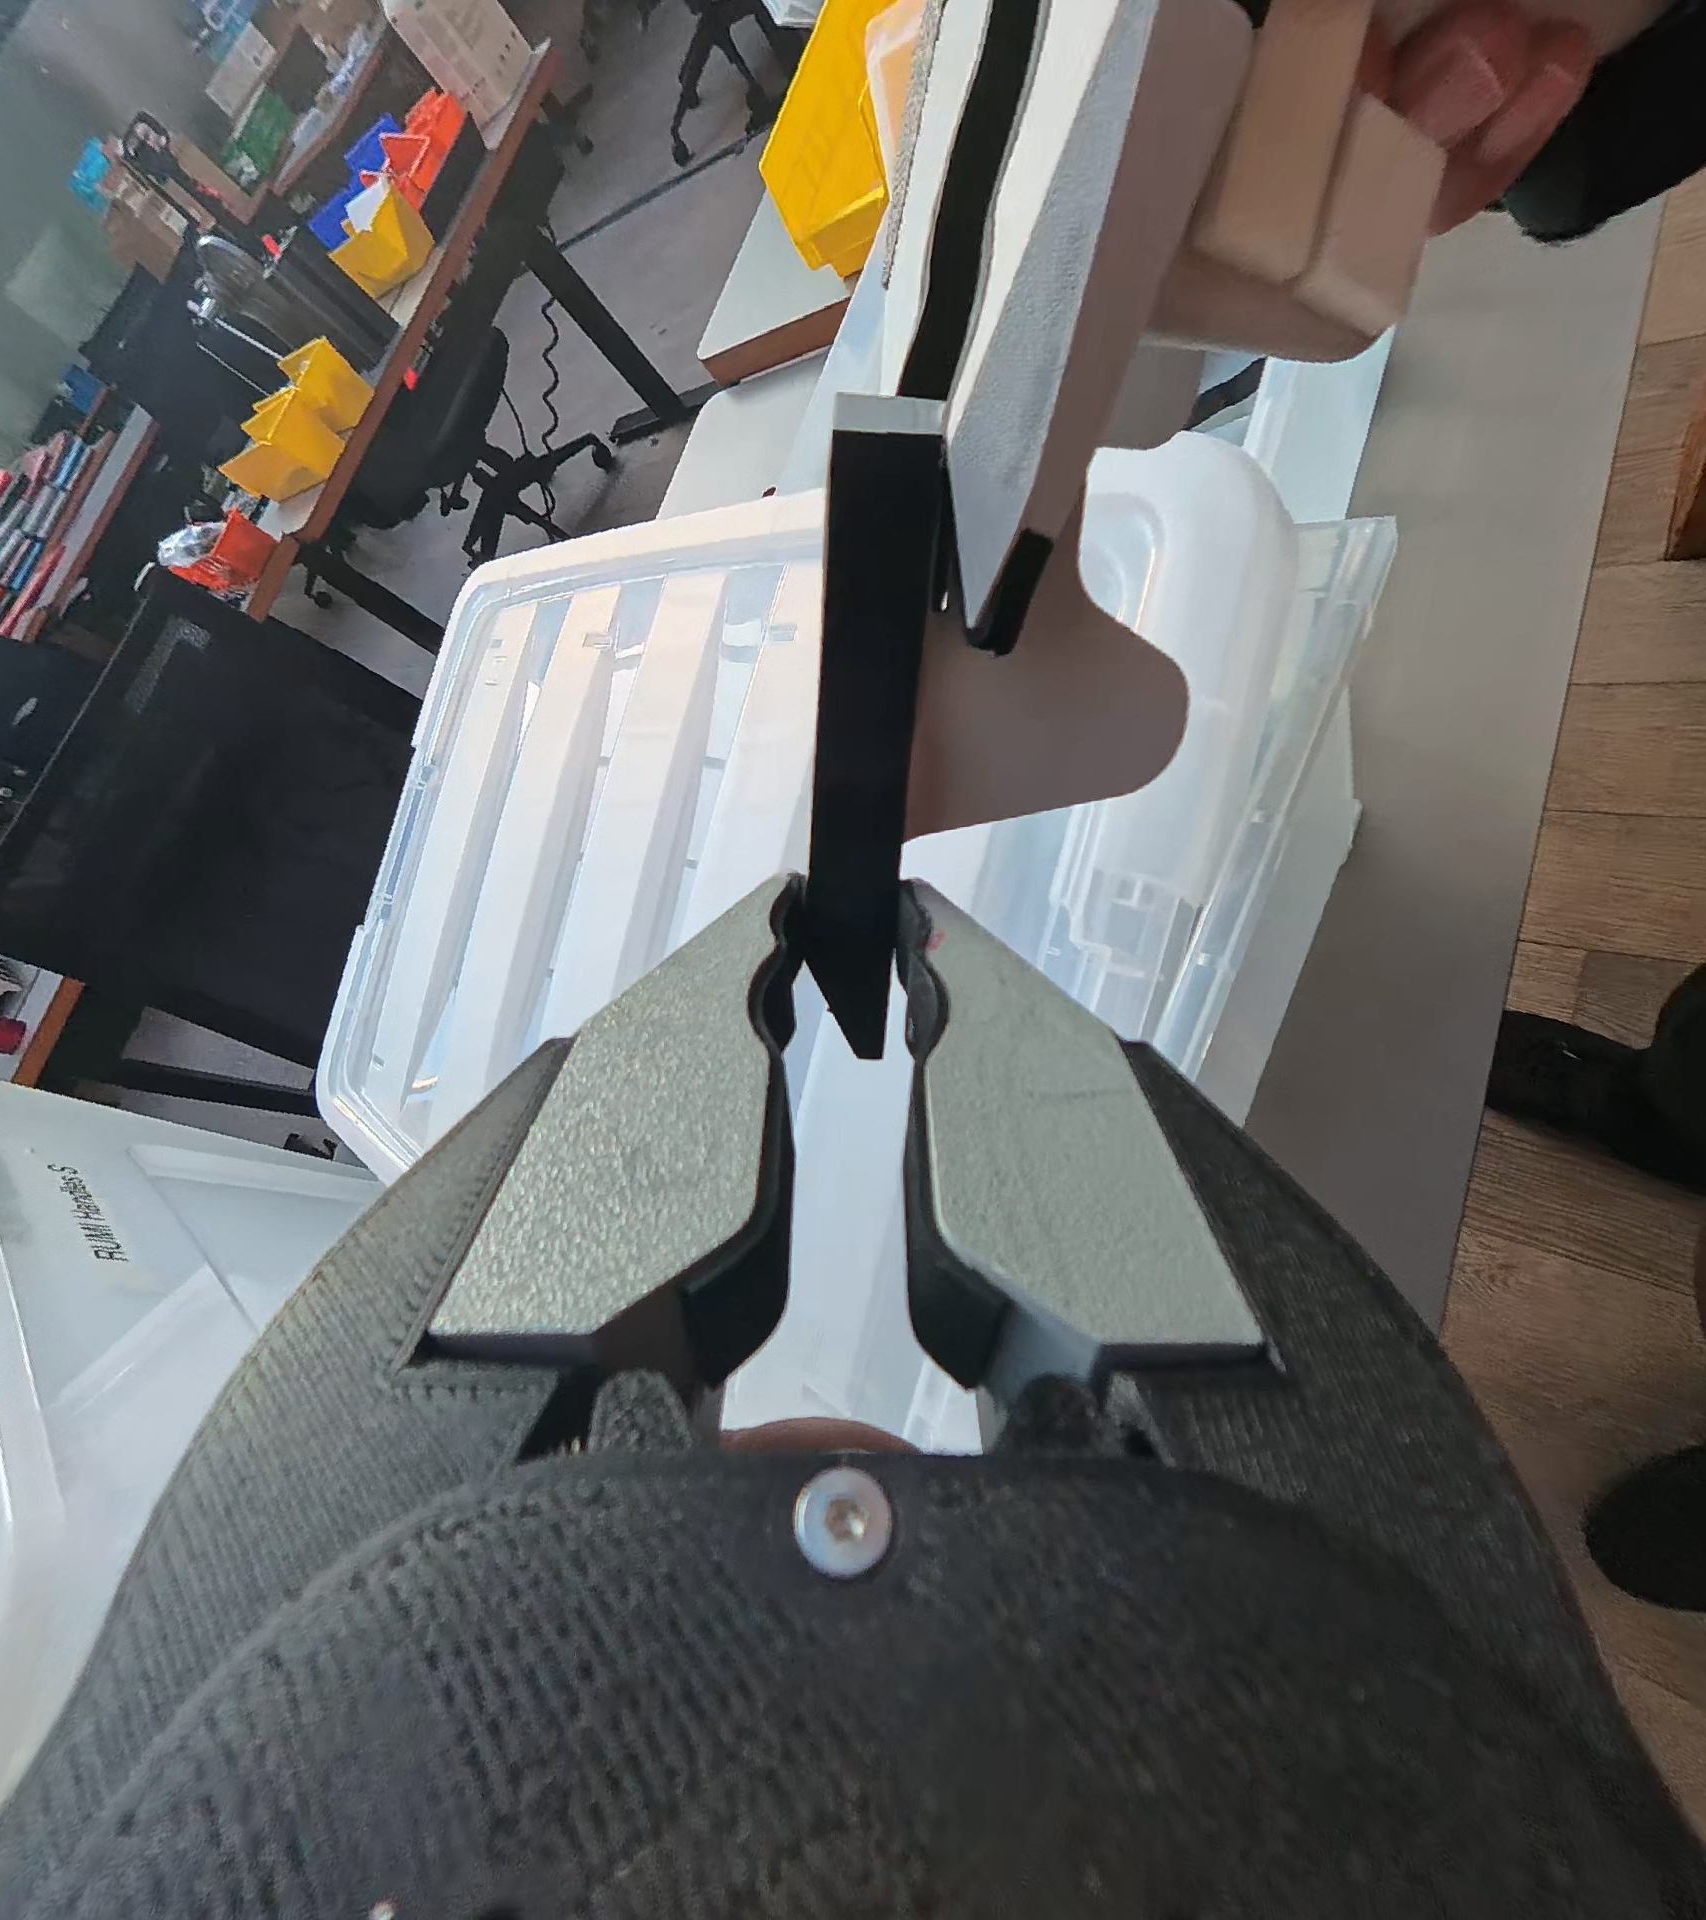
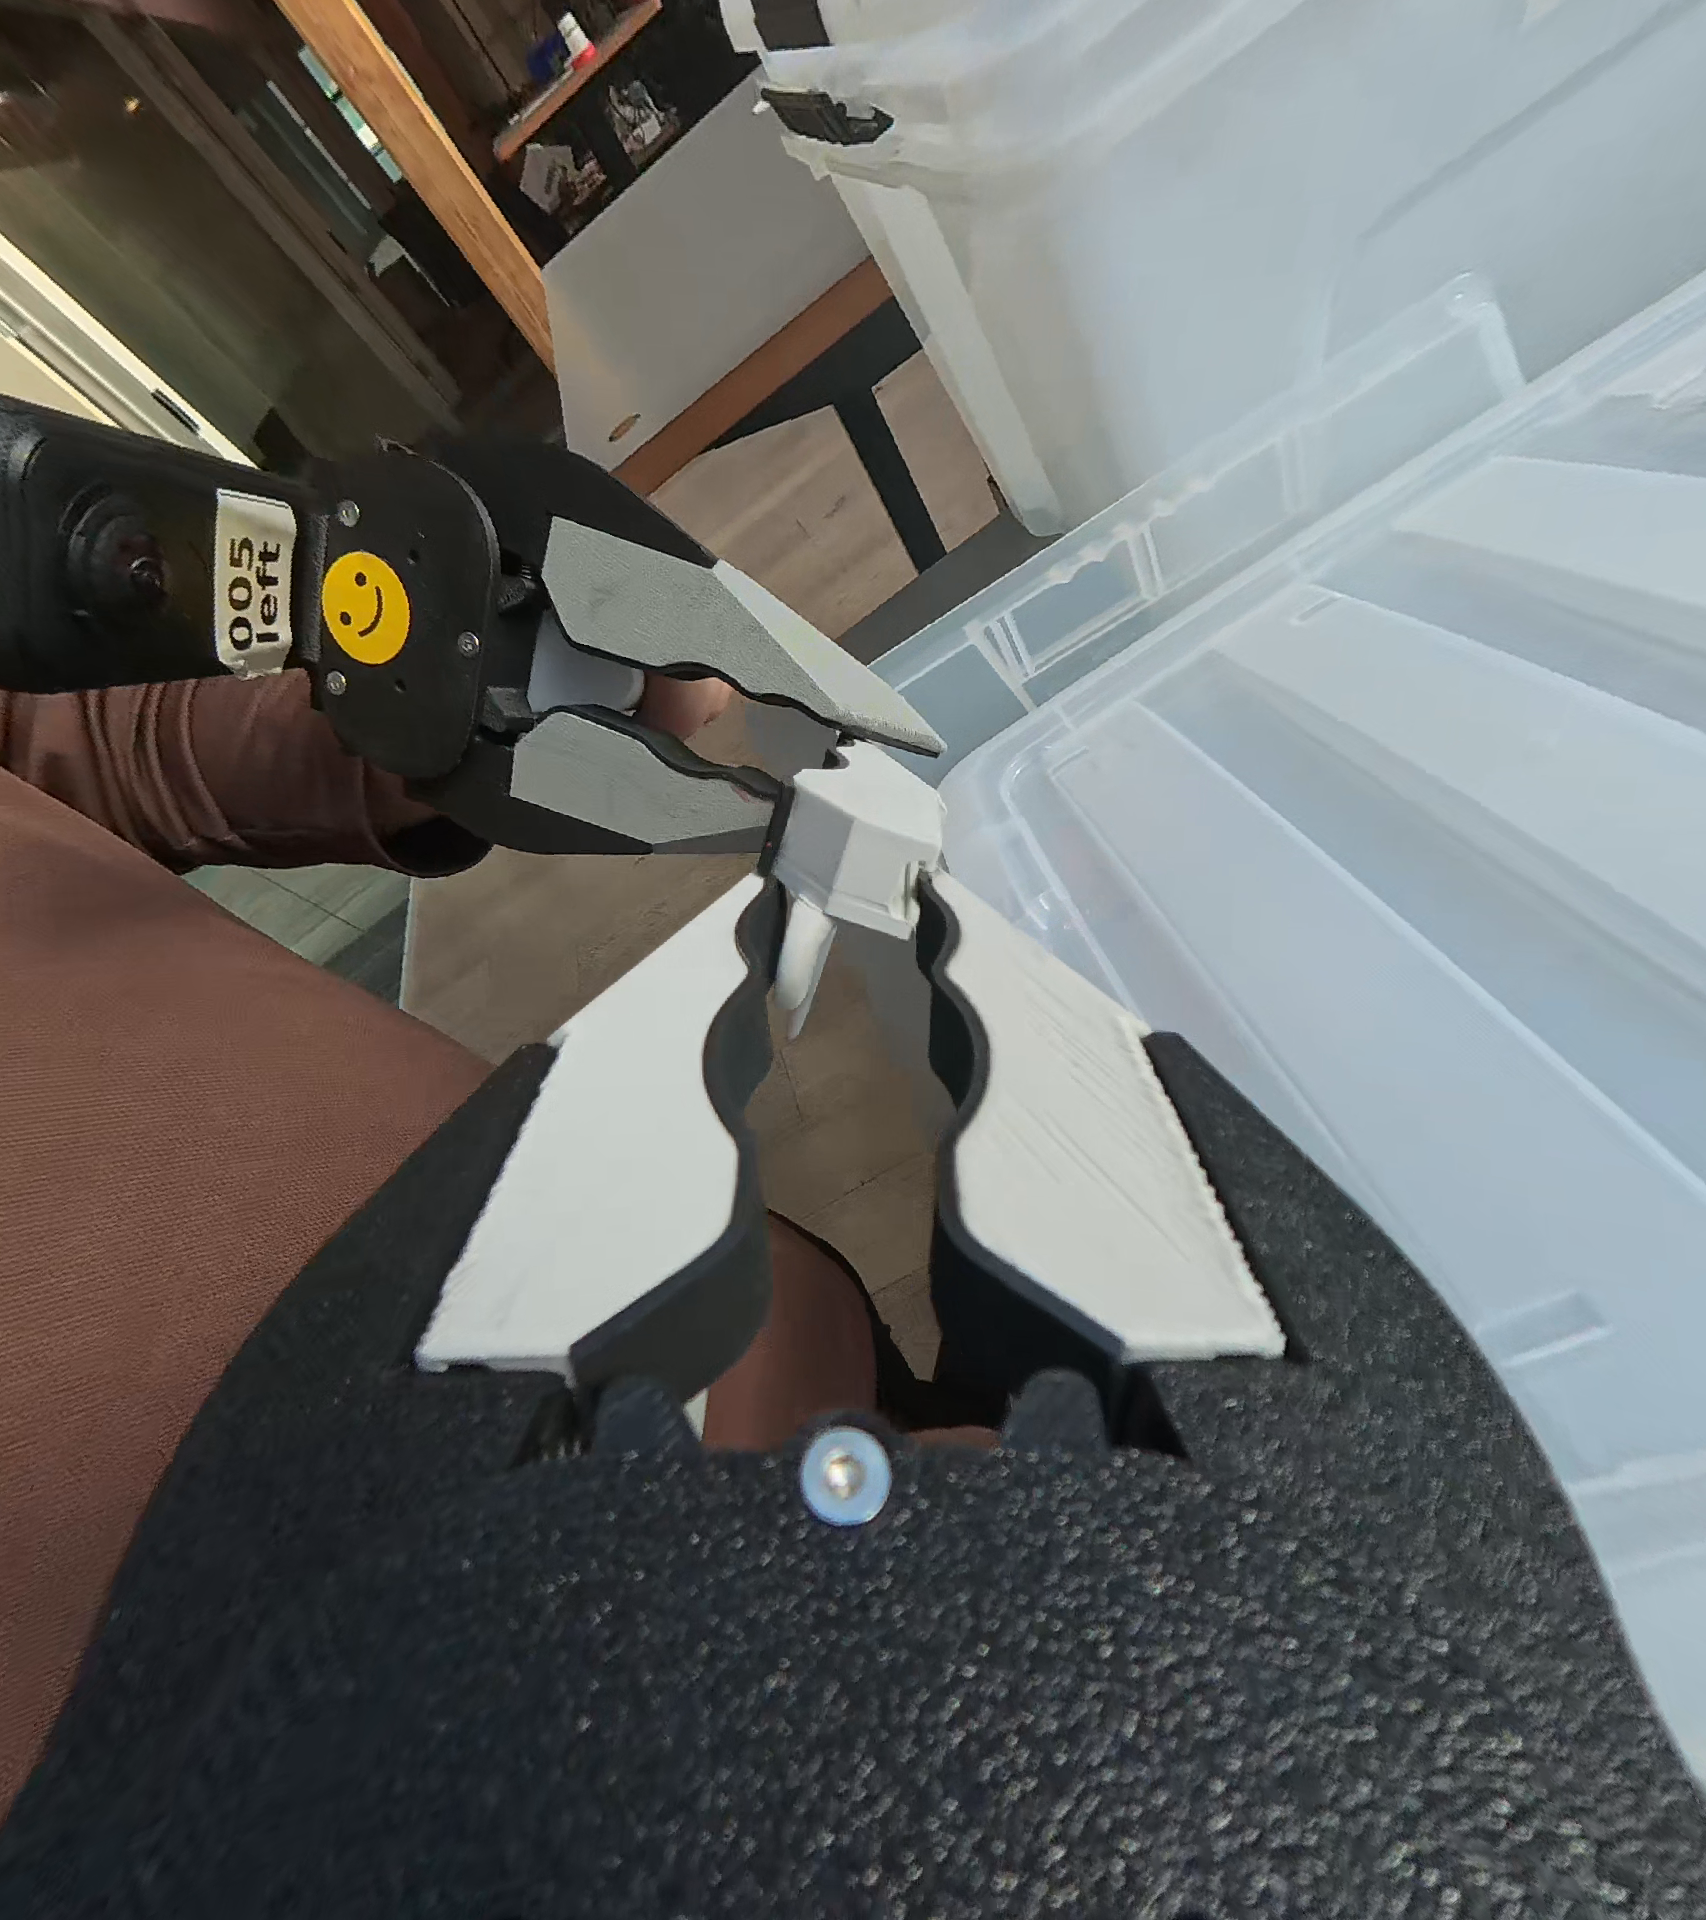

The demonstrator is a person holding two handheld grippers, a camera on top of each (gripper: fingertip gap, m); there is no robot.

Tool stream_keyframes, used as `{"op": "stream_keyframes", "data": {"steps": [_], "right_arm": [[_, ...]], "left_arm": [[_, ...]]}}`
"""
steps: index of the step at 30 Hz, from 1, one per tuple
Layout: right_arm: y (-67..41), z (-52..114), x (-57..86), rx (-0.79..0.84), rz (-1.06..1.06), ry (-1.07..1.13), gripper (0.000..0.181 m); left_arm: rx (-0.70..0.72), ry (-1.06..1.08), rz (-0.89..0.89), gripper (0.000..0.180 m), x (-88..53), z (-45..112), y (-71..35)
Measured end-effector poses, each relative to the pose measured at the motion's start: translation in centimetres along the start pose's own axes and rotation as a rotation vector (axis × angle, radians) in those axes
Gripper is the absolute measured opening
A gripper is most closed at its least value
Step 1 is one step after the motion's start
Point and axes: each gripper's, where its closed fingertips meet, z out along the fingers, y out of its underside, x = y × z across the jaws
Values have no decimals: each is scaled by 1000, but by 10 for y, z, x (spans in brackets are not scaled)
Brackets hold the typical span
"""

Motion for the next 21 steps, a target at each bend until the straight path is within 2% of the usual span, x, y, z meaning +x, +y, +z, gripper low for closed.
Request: {"op": "stream_keyframes", "data": {"steps": [6, 10, 13, 16, 18, 19, 21], "right_arm": [[-4, 2, -9, 40, 20, -74, 22], [-9, 1, -18, 95, 116, -182, 22], [-3, 2, -7, 63, 155, -133, 23], [-7, -20, 11, 49, 137, -21, 40], [-25, -39, -4, 114, 172, -126, 48], [-29, -45, -15, 117, 184, -190, 57], [-25, -43, -36, 56, 176, -276, 64]], "left_arm": [[96, 26, -110, 17, -2, -11, -8], [172, 68, -128, 16, -2, -21, -19], [87, 41, -78, 16, -8, -17, -8], [22, -23, 20, 16, -21, -15, 9], [-4, -69, 110, 16, -28, -15, 14], [-5, -101, 148, 15, -33, -14, 13], [15, -163, 201, 15, -43, -13, 4]]}}
